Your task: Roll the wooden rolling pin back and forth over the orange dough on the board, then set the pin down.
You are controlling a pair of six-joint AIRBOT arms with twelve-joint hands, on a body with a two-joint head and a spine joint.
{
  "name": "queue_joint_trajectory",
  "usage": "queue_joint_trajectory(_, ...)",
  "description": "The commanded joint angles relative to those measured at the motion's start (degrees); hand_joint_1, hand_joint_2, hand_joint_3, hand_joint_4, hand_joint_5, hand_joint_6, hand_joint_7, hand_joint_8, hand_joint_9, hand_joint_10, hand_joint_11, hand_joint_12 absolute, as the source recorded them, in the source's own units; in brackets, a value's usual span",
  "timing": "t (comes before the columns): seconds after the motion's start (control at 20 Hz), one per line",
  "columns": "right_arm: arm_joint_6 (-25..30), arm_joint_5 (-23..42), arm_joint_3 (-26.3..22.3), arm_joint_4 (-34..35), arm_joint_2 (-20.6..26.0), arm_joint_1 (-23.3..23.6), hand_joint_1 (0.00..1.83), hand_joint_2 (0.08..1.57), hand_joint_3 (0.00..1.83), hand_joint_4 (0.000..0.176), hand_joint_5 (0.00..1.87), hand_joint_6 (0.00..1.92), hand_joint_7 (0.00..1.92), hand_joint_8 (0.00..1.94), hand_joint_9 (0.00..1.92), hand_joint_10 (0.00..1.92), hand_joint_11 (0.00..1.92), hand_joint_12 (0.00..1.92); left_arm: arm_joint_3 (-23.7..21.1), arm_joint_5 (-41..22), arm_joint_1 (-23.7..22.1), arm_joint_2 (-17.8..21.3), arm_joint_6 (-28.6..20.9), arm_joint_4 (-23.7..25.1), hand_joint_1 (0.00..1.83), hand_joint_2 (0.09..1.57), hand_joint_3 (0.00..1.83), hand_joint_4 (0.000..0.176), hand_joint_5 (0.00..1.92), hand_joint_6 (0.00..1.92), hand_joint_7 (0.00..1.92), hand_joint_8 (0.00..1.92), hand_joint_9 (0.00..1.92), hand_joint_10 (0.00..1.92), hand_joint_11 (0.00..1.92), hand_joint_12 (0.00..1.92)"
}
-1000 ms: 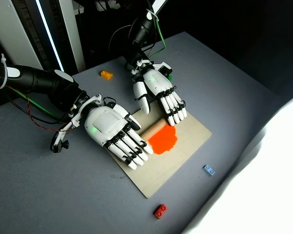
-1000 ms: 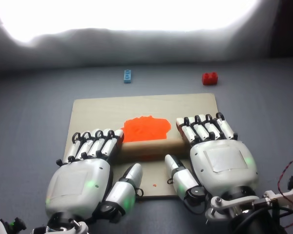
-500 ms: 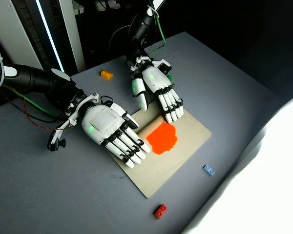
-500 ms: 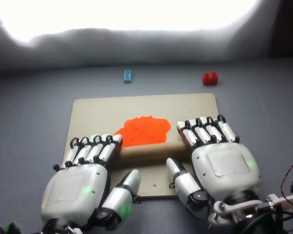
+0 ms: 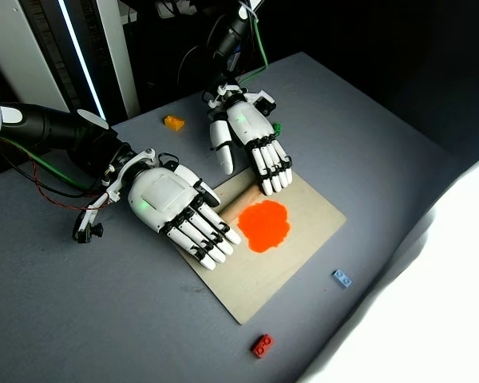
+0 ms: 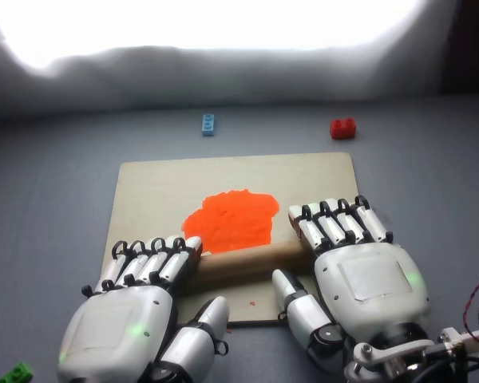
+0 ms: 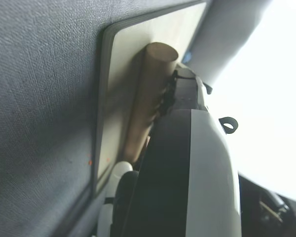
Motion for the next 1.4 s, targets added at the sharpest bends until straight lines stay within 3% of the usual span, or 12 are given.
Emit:
queue_joint_trajectory(0.0, -0.1, -3.5, -0.3, -3.9, 0.2, -0.6, 0.00, 1.46, 0.00, 0.000, 0.22, 0.00, 0.26, 0.00, 0.22, 0.00, 0.00, 0.61, -0.5, -1.6, 0.7, 0.2, -0.1, 1.2, 0.00, 1.49, 0.00, 0.000, 0.28, 0.01, 0.27, 0.00, 0.21, 0.00, 0.00, 0.36)
queue_joint_trajectory(0.85, -0.3, -3.6, -0.8, -4.5, 0.6, -1.4, 0.00, 1.46, 0.00, 0.000, 0.20, 0.00, 0.25, 0.00, 0.21, 0.00, 0.00, 0.64, -1.4, -1.5, 2.4, 0.7, -0.3, 3.4, 0.00, 1.49, 0.00, 0.000, 0.25, 0.00, 0.26, 0.00, 0.21, 0.00, 0.00, 0.37)
queue_joint_trajectory(1.15, -0.3, -3.6, -0.8, -4.5, 0.6, -1.4, 0.00, 1.46, 0.00, 0.000, 0.18, 0.00, 0.22, 0.00, 0.18, 0.01, 0.00, 0.49, 0.3, -0.8, 1.4, 0.9, -1.0, 3.8, 0.00, 1.49, 0.00, 0.000, 0.23, 0.00, 0.25, 0.00, 0.20, 0.00, 0.00, 0.29)
queue_joint_trajectory(1.2, -0.3, -3.5, -0.8, -4.5, 0.6, -1.4, 0.00, 1.46, 0.00, 0.000, 0.18, 0.00, 0.23, 0.00, 0.19, 0.01, 0.00, 0.56, 0.5, -0.7, 1.1, 0.9, -1.0, 3.8, 0.00, 1.49, 0.00, 0.000, 0.24, 0.00, 0.26, 0.00, 0.23, 0.01, 0.00, 0.38)
queue_joint_trajectory(1.35, -0.3, -3.5, -0.8, -4.5, 0.6, -1.4, 0.00, 1.46, 0.00, 0.000, 0.18, 0.00, 0.24, 0.00, 0.20, 0.01, 0.00, 0.60, 1.0, -0.4, 0.7, 0.9, -1.1, 3.8, 0.00, 1.49, 0.00, 0.000, 0.25, 0.00, 0.26, 0.00, 0.22, 0.00, 0.00, 0.38)
